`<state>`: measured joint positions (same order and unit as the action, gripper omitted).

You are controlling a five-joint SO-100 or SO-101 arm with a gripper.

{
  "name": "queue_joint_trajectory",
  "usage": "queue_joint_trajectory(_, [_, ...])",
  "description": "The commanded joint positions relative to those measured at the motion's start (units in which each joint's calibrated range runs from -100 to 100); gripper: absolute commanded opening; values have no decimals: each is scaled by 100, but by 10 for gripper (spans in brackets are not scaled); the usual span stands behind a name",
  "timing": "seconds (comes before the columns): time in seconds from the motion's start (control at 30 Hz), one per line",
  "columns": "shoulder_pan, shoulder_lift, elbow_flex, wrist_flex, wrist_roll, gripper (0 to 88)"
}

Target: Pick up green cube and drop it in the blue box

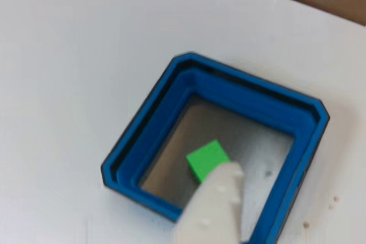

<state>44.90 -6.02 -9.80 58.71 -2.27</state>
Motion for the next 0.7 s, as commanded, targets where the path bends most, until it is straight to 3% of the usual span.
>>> queue_joint_trajectory(0.0, [-93, -1497, 1509, -29, 24, 335])
queue_joint_trajectory(0.53, [-108, -4616, 4795, -29, 15, 324])
queue_joint_trajectory(0.67, [-101, -5126, 5396, -29, -5, 278])
